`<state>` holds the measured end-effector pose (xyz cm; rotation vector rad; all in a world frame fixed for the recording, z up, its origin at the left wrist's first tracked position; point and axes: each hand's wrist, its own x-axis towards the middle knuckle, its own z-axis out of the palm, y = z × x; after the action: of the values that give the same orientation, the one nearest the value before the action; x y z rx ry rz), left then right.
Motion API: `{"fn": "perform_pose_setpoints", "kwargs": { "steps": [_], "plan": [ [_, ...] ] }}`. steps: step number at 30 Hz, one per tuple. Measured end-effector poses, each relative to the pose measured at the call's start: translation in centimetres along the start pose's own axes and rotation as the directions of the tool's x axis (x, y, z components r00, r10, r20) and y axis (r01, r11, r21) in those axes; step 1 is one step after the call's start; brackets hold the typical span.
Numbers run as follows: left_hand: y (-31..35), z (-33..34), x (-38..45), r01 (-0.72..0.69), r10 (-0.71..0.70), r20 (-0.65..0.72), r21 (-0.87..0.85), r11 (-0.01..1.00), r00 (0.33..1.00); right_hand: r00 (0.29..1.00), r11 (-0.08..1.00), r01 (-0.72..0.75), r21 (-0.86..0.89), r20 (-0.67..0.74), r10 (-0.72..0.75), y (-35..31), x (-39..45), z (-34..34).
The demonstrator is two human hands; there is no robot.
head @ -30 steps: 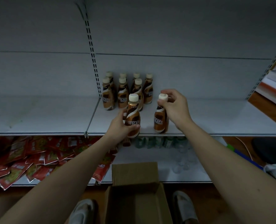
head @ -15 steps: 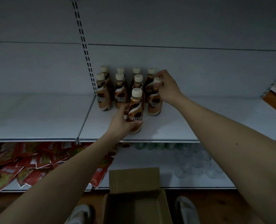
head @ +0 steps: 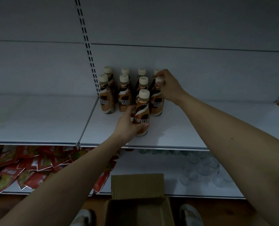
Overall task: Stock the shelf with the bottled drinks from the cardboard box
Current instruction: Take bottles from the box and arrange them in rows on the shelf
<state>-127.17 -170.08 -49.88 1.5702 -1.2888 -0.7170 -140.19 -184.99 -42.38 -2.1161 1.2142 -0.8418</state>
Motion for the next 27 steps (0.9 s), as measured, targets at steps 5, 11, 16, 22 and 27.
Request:
{"fn": "perform_pose_setpoints", "kwargs": {
  "steps": [5, 11, 16, 22, 27],
  "plan": [
    [0.9, 0.3, -0.4, 0.010, -0.010, -0.004, -0.017, 1.000, 1.000, 0.982, 0.997, -0.007, 0.070, -0.187, 0.020, -1.3, -1.9, -0.7],
    [2.8, 0.6, -1.7, 0.009, -0.013, -0.077, -0.049, 0.999, 0.997, 0.989, 0.952, -0.144, 0.270, 0.059, 0.133, -3.3, -7.8, -0.6],
    [4.3, 1.5, -2.7, -0.042, 0.035, -0.082, -0.079, 0.996, 0.996, 0.966, 0.941, -0.139, 0.308, 0.251, 0.061, -2.5, -11.6, 0.8],
    [4.1, 2.3, -2.8, -0.015, 0.012, -0.027, -0.097, 0.995, 1.000, 0.988, 0.931, -0.131, 0.341, 0.125, 0.094, -1.5, -12.3, -0.1],
    [2.6, 1.0, -1.8, -0.017, 0.026, -0.030, 0.264, 0.964, 0.999, 0.979, 0.971, -0.204, 0.126, 0.010, 0.204, 1.3, -11.0, -1.7]
  ]
}}
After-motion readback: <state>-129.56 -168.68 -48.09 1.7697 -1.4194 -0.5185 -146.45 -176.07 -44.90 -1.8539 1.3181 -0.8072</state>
